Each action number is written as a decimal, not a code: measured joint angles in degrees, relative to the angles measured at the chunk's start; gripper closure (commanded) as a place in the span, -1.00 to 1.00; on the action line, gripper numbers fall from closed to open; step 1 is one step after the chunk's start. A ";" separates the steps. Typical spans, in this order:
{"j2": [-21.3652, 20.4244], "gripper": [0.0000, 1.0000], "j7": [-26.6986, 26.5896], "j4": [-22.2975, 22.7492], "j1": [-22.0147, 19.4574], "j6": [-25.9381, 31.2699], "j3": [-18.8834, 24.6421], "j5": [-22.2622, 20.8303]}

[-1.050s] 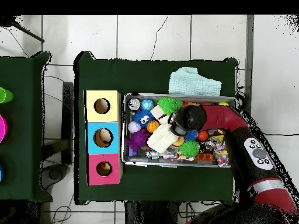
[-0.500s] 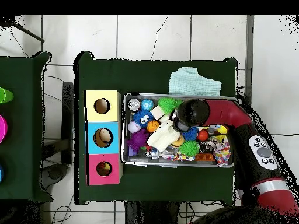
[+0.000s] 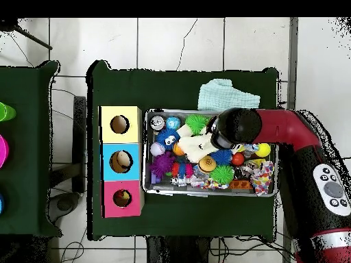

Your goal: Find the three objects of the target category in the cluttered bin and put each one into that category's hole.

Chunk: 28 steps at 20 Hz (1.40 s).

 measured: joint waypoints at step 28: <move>2.06 1.00 0.00 -1.65 -0.94 0.90 -0.33 -0.14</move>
